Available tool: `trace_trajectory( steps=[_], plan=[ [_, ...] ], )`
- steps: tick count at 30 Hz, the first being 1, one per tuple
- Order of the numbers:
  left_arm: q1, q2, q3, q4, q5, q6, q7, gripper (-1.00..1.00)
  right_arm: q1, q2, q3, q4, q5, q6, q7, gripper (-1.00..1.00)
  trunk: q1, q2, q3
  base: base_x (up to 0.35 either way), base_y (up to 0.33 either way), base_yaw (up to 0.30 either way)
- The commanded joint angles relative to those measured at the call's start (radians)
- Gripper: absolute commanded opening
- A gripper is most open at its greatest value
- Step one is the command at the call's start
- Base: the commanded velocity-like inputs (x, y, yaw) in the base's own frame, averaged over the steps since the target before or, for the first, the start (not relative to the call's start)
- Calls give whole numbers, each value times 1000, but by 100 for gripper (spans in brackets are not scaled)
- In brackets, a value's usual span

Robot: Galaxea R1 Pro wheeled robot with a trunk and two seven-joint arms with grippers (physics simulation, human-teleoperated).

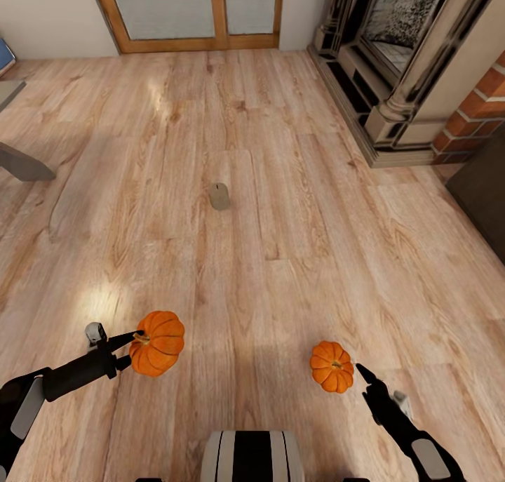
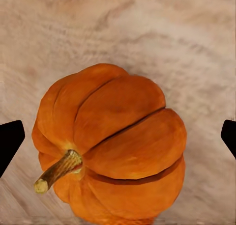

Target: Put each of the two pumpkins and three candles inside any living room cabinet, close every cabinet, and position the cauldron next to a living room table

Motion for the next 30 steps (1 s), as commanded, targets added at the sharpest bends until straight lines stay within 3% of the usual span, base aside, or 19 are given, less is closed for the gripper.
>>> trace_trajectory(
  steps=[1, 4, 7, 17, 21, 30],
  plan=[
    [0, 0, 0, 0, 0, 0, 0, -100, -1, -1, 24, 0, 0, 0, 0, 100, 0, 0, 0, 0, 0, 0],
    [0, 0, 0, 0, 0, 0, 0, -100, -1, 2, 69, -2, -1, -6, 3, 100, 0, 0, 0, 0, 0, 0],
    [0, 0, 0, 0, 0, 0, 0, -100, -1, 7, 82, -4, -1, -8, 6, 100, 0, 0, 0, 0, 0, 0],
    [0, 0, 0, 0, 0, 0, 0, -100, -2, 1, 85, -3, -8, -14, 2, 100, 0, 0, 0, 0, 0, 0],
    [0, 0, 0, 0, 0, 0, 0, -100, -2, 1, 85, -1, -9, -15, 3, 100, 2, -1, -15, 0, 0, 0],
    [0, 0, 0, 0, 0, 0, 0, -100, -2, 1, 84, 0, -6, -15, -4, 100, 3, -1, -23, 0, 0, 0]
  ],
)
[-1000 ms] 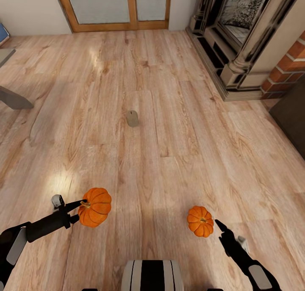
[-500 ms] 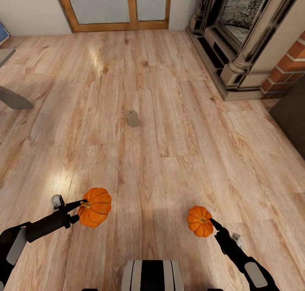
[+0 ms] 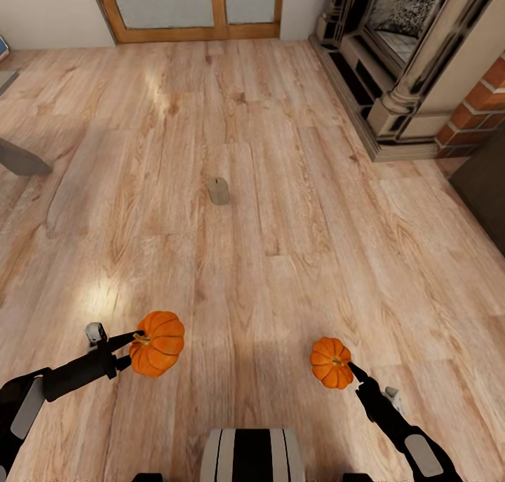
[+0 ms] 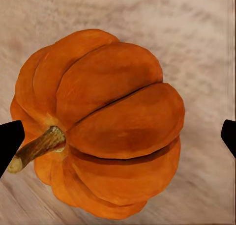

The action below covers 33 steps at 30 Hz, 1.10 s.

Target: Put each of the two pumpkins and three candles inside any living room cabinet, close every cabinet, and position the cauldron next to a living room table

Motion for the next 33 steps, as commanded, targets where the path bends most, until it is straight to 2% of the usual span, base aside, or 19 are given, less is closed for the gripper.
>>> trace_trajectory(
  steps=[1, 3, 33],
  plan=[
    [0, 0, 0, 0, 2, 2, 0, -100, 0, 0, 0, 0, 1, 0, -1, 100, 0, 0, -4, 0, 0, 0],
    [0, 0, 0, 0, 2, 1, 0, -100, 0, 0, 1, 0, 3, 1, -2, 100, 1, -1, -12, 0, 0, 0],
    [0, 0, 1, 0, 2, 1, 0, -100, 0, 0, 4, 0, 7, 5, -4, 100, 2, -1, -16, -41, 0, 0]
  ],
)
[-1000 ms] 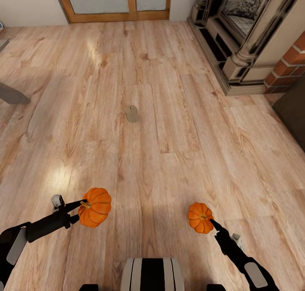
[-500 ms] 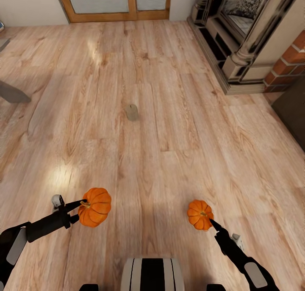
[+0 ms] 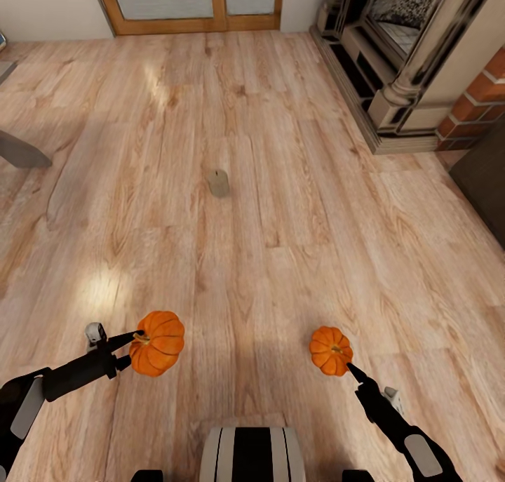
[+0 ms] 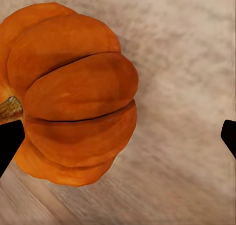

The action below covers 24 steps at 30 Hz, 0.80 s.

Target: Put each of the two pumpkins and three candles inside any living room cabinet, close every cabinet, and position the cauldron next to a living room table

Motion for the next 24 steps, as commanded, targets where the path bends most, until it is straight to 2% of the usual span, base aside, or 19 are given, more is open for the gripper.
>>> trace_trajectory(
  steps=[1, 9, 14, 20, 24],
  plan=[
    [0, 0, 0, 0, 0, 1, 0, -100, 0, 0, 0, 0, 0, 0, 0, 100, 0, 0, -4, 0, 0, 0],
    [0, 0, -1, 0, 1, 1, 0, -100, 0, 0, 2, 0, 1, 0, 1, 100, 1, 0, -8, 0, 1, 0],
    [0, 0, 0, 0, 0, 2, 0, -100, 0, 0, 21, 0, 1, -1, 0, 100, 1, 0, -8, 69, 103, 0],
    [0, -1, 0, 0, 0, 1, 0, -100, 0, 0, 27, 0, 0, -3, 0, 100, 1, 0, -8, 19, 19, 0],
    [0, -1, 0, 0, 0, 0, 2, -100, -1, 0, 28, -1, 1, -3, 0, 100, 1, 0, -8, 146, 42, 0]
  ],
)
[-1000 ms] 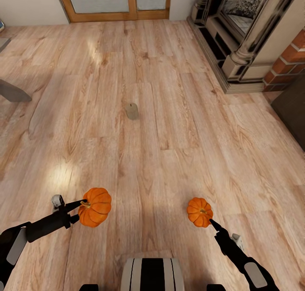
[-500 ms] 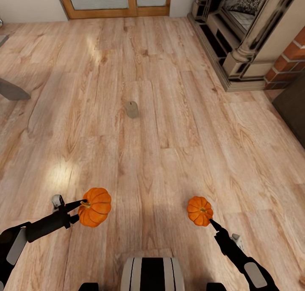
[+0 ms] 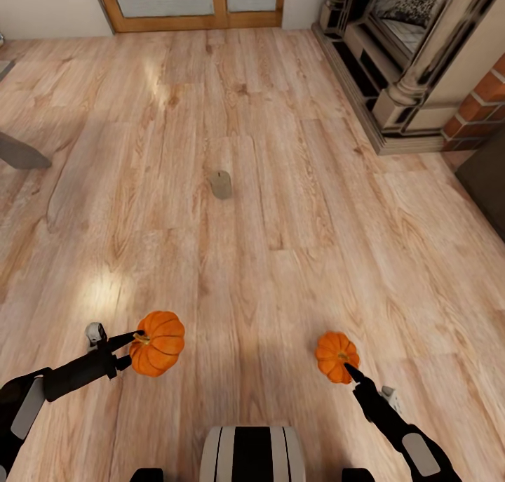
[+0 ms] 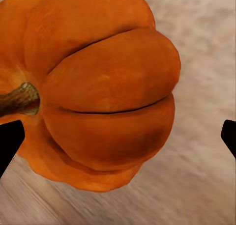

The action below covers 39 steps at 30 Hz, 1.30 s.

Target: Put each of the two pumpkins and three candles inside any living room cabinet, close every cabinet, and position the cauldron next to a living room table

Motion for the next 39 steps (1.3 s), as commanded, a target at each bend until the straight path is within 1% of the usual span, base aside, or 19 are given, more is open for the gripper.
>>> trace_trajectory(
  steps=[1, 7, 16, 20, 24, 28, 39],
  plan=[
    [0, 0, 0, 0, -1, 0, 0, -100, 0, 0, 0, 0, 0, 0, 0, 100, 0, 0, 0, 73, 14, 0],
    [0, 0, 0, 0, -1, -1, 1, -100, -1, 0, 0, -1, 0, 0, -1, 100, 0, 0, 0, 35, 5, 0],
    [0, 0, 0, 0, -2, -1, 2, -100, -1, 0, 0, -1, 1, 0, -4, 100, 0, 0, 0, 114, 0, 0],
    [0, 0, 0, 0, -1, -1, 2, -100, -1, 0, 1, -1, 1, 0, -5, 100, 2, -1, -15, 8, 0, 0],
    [0, 0, 0, 0, -2, -1, 2, -100, -1, 0, 1, -1, 1, 0, -5, 100, 2, -1, -15, 2, 0, 0],
    [0, 0, 0, 0, -1, -1, 2, -100, -1, 0, 1, 0, 2, 0, -4, 100, 4, -2, -31, 0, 0, 0],
    [0, 0, 0, 0, -1, 0, 2, -100, -1, 0, 1, 0, -1, 0, -4, 100, 4, -2, -31, 7, 6, 0]
  ],
)
